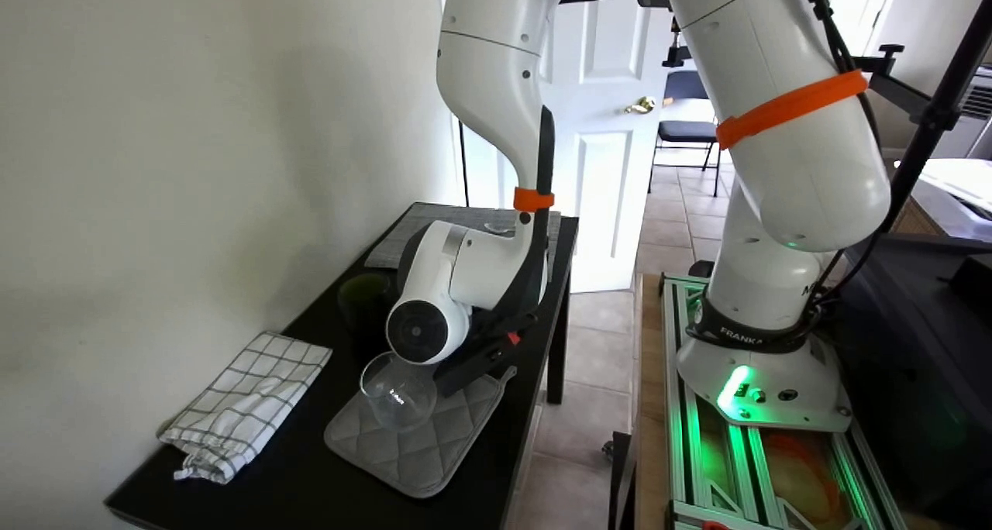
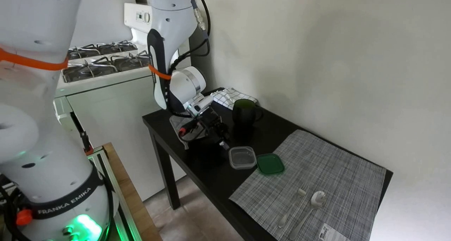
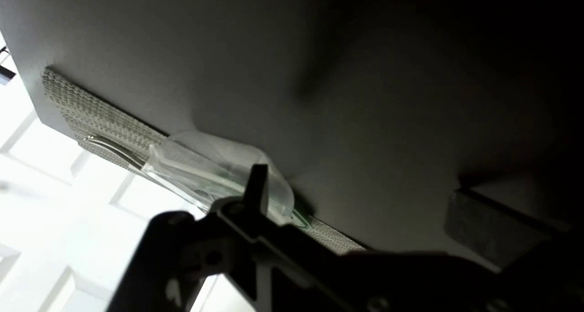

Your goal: Turn the small lunchbox over

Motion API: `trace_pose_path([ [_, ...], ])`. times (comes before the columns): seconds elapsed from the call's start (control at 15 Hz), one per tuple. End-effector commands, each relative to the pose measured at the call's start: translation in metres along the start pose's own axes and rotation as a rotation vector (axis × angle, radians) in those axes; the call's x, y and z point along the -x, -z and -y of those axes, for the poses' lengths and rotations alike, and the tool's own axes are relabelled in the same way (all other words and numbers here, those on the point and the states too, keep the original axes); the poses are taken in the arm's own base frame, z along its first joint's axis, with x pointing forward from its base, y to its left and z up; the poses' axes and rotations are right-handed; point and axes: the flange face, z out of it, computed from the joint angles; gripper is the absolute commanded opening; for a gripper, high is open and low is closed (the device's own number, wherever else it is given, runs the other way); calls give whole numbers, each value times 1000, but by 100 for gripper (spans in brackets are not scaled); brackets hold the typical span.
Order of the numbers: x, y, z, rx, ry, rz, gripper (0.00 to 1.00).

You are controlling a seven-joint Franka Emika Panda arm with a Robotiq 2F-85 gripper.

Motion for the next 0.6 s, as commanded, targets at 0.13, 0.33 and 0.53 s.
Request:
trace_pose_path([
  [0.13, -12, 11, -2, -34, -128, 55, 100],
  [0.33, -29, 26, -13, -59, -151, 29, 100],
  [0.53, -41, 36, -29, -34, -157, 60, 100],
])
